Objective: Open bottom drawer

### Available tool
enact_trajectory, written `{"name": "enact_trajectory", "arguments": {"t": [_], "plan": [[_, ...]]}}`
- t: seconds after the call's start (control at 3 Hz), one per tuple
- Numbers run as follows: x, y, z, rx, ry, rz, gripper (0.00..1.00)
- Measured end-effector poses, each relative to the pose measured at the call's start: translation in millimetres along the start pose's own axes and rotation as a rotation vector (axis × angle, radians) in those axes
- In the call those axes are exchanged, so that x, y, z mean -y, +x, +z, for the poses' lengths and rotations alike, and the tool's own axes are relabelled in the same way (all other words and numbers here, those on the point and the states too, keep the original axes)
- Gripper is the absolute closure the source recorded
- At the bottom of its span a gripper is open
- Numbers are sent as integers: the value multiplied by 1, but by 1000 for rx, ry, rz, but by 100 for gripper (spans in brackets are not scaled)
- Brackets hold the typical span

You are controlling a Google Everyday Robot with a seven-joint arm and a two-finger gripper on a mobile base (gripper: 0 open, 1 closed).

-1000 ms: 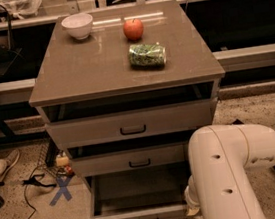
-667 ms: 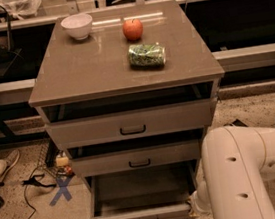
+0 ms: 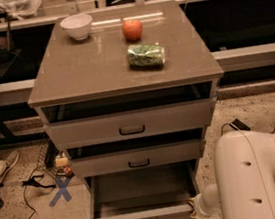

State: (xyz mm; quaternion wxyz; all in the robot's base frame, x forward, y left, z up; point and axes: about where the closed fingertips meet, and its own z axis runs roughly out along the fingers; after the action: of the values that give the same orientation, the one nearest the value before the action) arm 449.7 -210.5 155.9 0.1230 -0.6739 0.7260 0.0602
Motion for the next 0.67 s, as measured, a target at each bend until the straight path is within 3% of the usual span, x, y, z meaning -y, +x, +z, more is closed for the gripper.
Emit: {"name": "enact_trajectory", "arguments": {"t": [0.67], "plan": [[1,-1,0,0,-1,0,48]]}}
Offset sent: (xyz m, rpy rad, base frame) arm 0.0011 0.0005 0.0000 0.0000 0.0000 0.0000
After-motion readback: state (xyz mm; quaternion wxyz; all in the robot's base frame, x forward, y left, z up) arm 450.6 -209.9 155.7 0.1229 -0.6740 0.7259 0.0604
